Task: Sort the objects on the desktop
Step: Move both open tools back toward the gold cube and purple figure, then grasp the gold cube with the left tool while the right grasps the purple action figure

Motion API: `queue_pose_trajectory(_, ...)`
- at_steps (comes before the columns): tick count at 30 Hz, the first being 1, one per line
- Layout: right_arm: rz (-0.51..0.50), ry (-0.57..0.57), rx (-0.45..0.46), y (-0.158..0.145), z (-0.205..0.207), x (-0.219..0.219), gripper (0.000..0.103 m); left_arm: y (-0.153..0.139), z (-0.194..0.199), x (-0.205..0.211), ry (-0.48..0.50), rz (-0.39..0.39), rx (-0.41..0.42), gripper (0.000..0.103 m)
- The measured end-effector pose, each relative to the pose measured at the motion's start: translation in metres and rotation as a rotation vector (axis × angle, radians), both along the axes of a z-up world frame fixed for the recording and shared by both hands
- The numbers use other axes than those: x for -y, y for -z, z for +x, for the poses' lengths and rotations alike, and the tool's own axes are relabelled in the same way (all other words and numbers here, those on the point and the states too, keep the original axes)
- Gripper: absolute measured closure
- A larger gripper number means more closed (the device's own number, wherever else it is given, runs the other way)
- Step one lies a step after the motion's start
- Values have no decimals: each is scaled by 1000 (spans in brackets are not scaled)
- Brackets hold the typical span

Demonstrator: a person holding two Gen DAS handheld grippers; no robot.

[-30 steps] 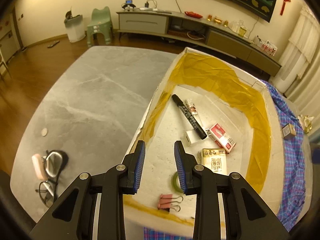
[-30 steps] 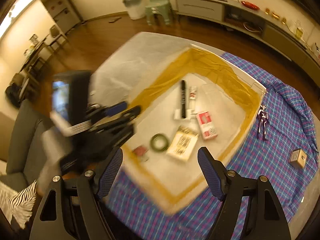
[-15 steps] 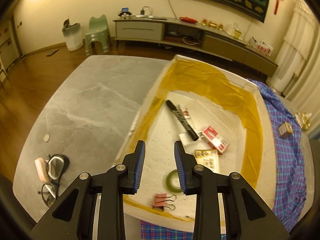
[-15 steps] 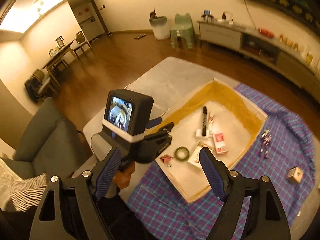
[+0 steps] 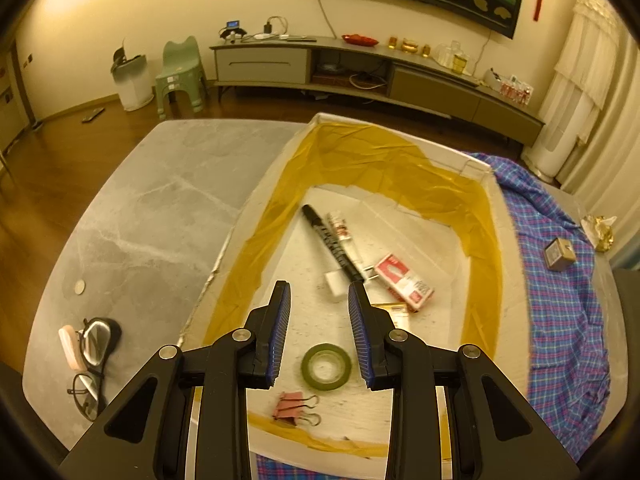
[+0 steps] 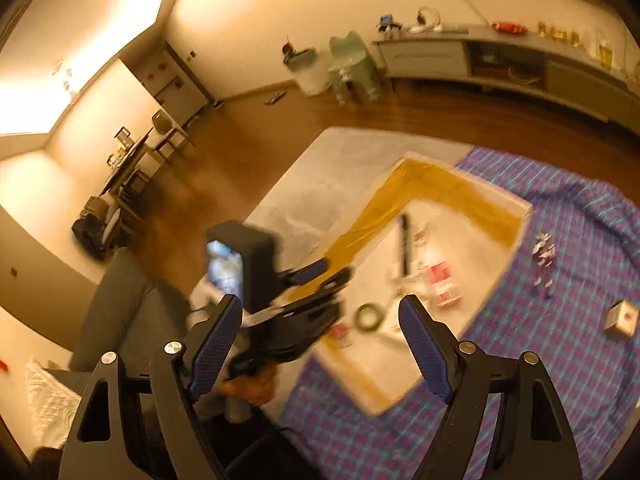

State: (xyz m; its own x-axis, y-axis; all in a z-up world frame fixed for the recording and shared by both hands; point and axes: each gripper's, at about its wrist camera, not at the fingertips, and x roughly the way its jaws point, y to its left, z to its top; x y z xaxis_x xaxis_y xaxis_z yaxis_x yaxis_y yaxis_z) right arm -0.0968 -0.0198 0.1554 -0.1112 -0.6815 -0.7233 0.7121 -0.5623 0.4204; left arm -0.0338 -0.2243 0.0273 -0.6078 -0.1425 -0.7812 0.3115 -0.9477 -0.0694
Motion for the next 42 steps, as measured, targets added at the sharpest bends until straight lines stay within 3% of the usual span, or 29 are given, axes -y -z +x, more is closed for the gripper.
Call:
queue_pose_trajectory(4,-18,116,-34,43,-50,-41,22,-9,5,-13,31,1,-27,71)
queue_pose_trajectory(8,164,303,-111,116,-109,-74,22,-18,9,-27,70,13,-51,71)
queue_pose_trajectory(9,222,313,-112,138,-122,-74,23,-18,9,-31,81,15,-54,71)
queue_pose_trajectory(11,289,306,-102,170,-141,-70,39,-21,9,-39,103,12,-58,71)
queue_pose_trajectory(12,306,315,-97,184,-151,-68,42,-22,10,-43,111,7,-60,71)
queue_pose_trajectory(15,331,303,-80,209,-172,-57,42,-23,11,-51,135,0,-64,71)
queue_pose_trajectory(18,389,275,-116,229,-185,-41,49,-23,12,-55,146,5,-61,71)
queue_pose_trajectory(19,395,281,-111,234,-191,-40,56,-23,12,-55,149,6,-62,71)
queue_pose_trajectory(23,411,251,-154,241,-198,-33,74,-23,10,-64,169,7,-59,71)
queue_pose_trajectory(31,283,339,-140,213,-181,-81,75,-18,2,-105,275,3,-75,71)
queue_pose_trajectory(37,160,413,-80,190,-129,-160,75,-7,-25,-154,388,139,-32,67)
queue_pose_trajectory(42,127,529,-28,198,-102,-234,75,-2,-71,-221,482,236,1,58)
